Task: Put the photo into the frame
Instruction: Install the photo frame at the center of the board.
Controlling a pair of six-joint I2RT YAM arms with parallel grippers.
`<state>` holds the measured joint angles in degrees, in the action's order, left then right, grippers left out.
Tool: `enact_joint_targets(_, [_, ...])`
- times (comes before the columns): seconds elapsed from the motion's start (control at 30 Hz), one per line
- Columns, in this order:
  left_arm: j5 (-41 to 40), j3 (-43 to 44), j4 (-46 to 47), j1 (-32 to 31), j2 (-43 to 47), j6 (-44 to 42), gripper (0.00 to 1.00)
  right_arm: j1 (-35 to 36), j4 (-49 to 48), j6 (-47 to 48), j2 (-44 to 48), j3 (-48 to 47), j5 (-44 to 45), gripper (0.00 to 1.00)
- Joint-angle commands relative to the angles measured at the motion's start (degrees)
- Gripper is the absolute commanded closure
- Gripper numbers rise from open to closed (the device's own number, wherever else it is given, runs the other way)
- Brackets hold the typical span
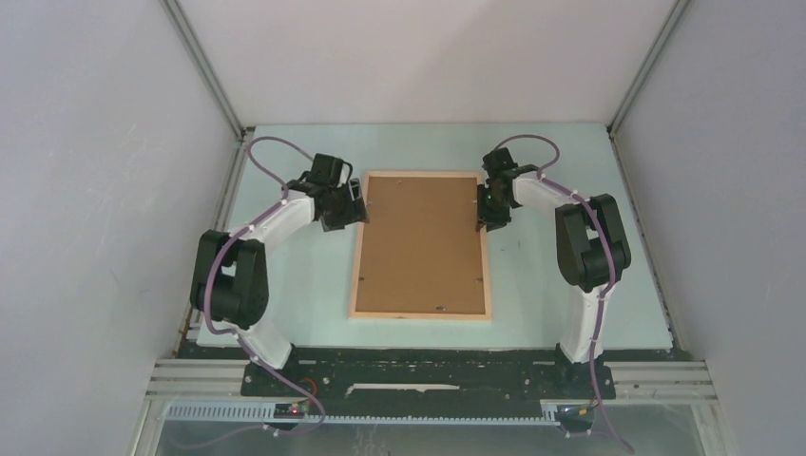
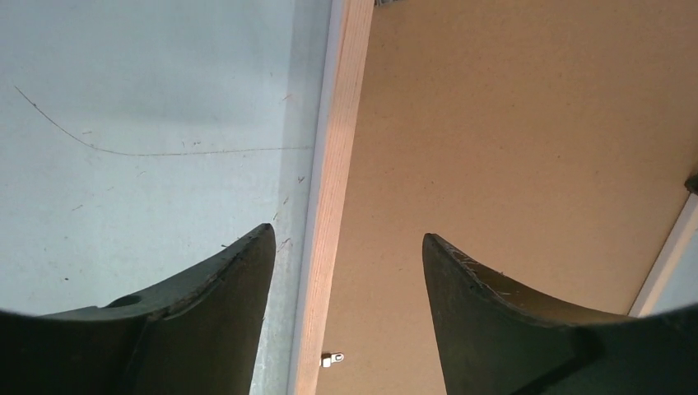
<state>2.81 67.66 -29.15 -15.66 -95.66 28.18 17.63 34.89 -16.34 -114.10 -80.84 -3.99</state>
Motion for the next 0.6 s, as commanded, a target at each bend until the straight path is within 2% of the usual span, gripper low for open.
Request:
enact_joint_targets(0.0, [-0.2, -2.4, 2.4, -1.0, 1.0, -1.0, 0.26, 0.5, 2.6, -0.3, 2.2, -1.2, -2.9, 0.59])
enact_joint_targets(0.17, [-1.6, -10.4, 3.3, -2.7, 6.5, 0.1, 0.23, -0.2, 2.4, -0.6, 2.1, -0.4, -3.0, 0.54])
enact_joint_targets(0.3, [-1.6, -21.0, 3.8, -3.7, 16.3, 5.6, 0.19, -0.4, 2.0, -1.7, 2.2, 0.5, -3.6, 0.59])
enact_joint_targets(0.4, [-1.4, -29.8, 5.4, -3.8, 25.4, 11.5, 0.07, -0.7, 2.0, -3.3, 2.7, 1.5, -1.0, 0.7])
enact_joint_targets(0.47, [-1.8, -34.5, 6.1, -3.8, 32.4, 15.0, 0.02, -1.3, 1.1, -5.4, 3.4, 2.8, 0.1, 0.81])
enact_joint_targets(0.57, [-1.9, -39.1, 7.0, -3.8, 40.1, 19.7, 0.01, -3.5, -0.6, -8.7, 3.3, 4.4, -3.6, 1.0])
